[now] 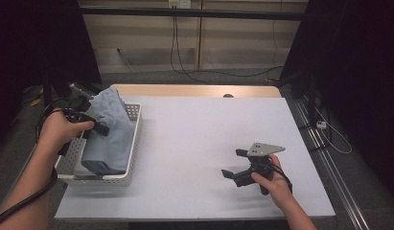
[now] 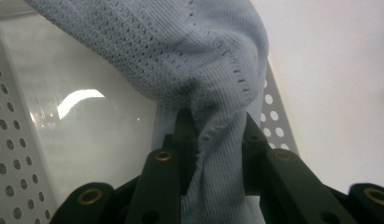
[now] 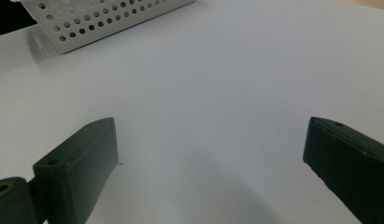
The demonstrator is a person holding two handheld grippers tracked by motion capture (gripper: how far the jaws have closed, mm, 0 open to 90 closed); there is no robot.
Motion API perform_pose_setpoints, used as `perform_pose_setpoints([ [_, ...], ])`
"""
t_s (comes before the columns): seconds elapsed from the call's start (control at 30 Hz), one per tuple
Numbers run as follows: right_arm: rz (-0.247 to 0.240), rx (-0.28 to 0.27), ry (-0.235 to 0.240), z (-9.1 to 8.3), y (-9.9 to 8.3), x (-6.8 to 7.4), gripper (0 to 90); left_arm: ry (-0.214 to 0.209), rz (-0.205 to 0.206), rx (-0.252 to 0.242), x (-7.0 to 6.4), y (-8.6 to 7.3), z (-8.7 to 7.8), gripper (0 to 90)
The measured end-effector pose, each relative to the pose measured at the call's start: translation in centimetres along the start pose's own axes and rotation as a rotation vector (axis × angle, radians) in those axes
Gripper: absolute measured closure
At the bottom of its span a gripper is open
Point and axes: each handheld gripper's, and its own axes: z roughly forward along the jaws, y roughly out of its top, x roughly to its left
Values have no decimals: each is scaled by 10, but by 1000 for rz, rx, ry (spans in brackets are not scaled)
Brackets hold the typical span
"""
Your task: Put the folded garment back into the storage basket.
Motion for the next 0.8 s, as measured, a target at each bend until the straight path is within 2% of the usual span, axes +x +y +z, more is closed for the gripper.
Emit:
perform_pose_setpoints([
  [0.2,-2,5,2,1,0,1,28,-1,9,16,-2,-2,3,745],
  [0.23,-1,5,3,2,0,1,29,-4,27,33,-1,-1,3,745],
  [0.27,-1,5,4,2,0,1,28,-3,10,21,-2,-1,5,745],
  [0.8,1,3,8,2,-1,1,28,-6,22,36,-6,-3,6,743],
])
